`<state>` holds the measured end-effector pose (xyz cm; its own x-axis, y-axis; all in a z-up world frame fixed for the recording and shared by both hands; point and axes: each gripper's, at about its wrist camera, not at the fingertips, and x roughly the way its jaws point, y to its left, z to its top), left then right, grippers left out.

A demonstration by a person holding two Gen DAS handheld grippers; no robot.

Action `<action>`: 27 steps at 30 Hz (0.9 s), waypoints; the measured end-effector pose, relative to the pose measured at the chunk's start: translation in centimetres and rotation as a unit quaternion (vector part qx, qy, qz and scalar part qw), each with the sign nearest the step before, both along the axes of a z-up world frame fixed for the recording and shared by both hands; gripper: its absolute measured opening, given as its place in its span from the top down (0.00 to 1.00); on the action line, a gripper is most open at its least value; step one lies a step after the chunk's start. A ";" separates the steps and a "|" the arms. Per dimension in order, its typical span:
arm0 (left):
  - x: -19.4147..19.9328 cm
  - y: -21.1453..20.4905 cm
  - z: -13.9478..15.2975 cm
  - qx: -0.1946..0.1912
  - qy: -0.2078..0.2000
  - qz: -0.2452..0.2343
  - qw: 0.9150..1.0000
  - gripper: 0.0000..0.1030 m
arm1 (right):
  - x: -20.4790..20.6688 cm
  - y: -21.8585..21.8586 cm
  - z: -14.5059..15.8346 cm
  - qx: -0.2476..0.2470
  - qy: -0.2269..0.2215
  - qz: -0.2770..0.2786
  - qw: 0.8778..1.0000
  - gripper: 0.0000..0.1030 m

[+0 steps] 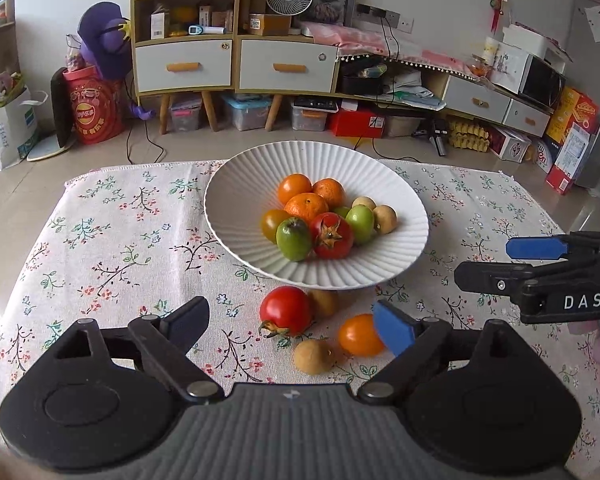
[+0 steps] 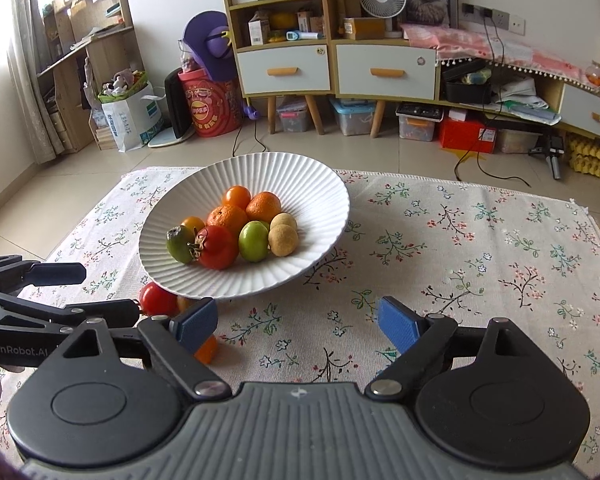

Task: Organize fruits
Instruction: 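Move both tools back from the bowl over the remaining fruits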

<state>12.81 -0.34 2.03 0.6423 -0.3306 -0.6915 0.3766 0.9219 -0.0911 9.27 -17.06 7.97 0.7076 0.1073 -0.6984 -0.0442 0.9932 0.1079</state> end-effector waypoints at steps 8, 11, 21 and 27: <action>-1.5 1.1 0.1 -0.005 0.007 0.014 1.000 0.04 | -1.8 -0.1 -0.1 0.008 0.005 -0.014 1.000 0.07; -1.8 1.0 -0.2 0.003 0.007 0.009 1.000 0.04 | -2.1 0.2 -0.3 0.006 0.006 -0.016 1.000 0.05; -2.8 2.3 -3.2 0.025 0.034 0.030 0.999 0.04 | -2.9 -0.2 -2.0 0.018 0.002 -0.030 0.999 0.03; -3.3 2.8 -4.2 0.025 0.030 0.048 0.998 0.04 | -3.4 -0.2 -3.0 0.004 -0.010 -0.029 1.000 0.01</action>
<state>9.55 2.46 -2.17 0.6263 -0.2344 -0.7435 0.2822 0.9572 -0.0641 5.82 -17.22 5.00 0.7260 0.0710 -0.6840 0.0112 0.9933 0.1151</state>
